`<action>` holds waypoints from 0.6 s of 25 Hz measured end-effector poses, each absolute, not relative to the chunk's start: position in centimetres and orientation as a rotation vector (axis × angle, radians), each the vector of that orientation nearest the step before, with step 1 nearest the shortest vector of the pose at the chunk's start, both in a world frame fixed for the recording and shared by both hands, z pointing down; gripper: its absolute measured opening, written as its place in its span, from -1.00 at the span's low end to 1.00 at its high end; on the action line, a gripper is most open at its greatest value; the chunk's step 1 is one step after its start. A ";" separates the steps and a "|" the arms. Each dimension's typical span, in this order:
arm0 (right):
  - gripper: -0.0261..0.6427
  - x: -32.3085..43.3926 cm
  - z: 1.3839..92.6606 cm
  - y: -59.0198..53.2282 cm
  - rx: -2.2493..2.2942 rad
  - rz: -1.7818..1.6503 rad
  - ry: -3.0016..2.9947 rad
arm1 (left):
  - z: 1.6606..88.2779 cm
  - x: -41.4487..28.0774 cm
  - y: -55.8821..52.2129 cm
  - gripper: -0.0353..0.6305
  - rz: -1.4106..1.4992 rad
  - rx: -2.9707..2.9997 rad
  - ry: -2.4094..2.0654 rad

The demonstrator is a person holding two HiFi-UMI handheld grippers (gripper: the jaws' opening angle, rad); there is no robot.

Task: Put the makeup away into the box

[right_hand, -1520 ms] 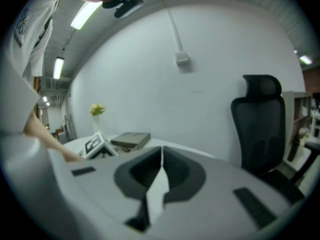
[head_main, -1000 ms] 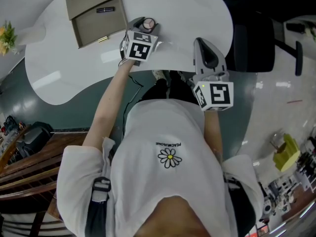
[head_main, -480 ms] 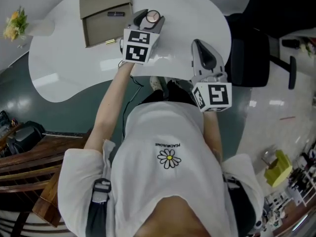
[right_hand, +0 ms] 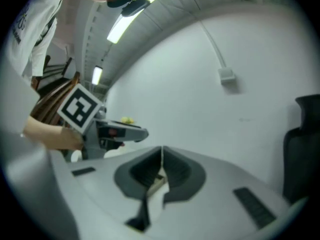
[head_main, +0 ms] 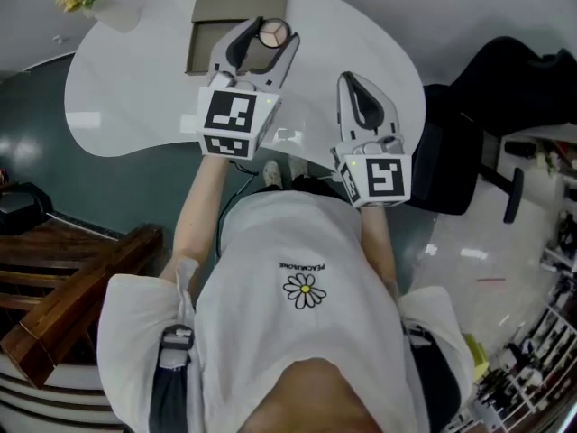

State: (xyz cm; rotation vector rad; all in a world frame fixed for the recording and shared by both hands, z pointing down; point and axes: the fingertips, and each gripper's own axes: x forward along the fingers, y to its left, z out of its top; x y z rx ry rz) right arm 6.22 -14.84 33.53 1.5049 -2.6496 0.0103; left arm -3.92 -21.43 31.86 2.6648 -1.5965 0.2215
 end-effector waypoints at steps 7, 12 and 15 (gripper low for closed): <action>-0.83 1.9 32.5 -14.9 1.326 -0.053 -2.752 | 29.1 -10.1 -16.5 -0.18 0.079 2.549 -1.929; -0.83 0.2 32.5 -15.0 1.259 -0.046 -2.790 | 29.2 -11.8 -14.9 -0.18 0.079 2.478 -2.007; -0.83 -0.4 32.6 -15.0 1.232 -0.043 -2.799 | 29.2 -12.2 -15.3 -0.18 0.089 2.473 -2.015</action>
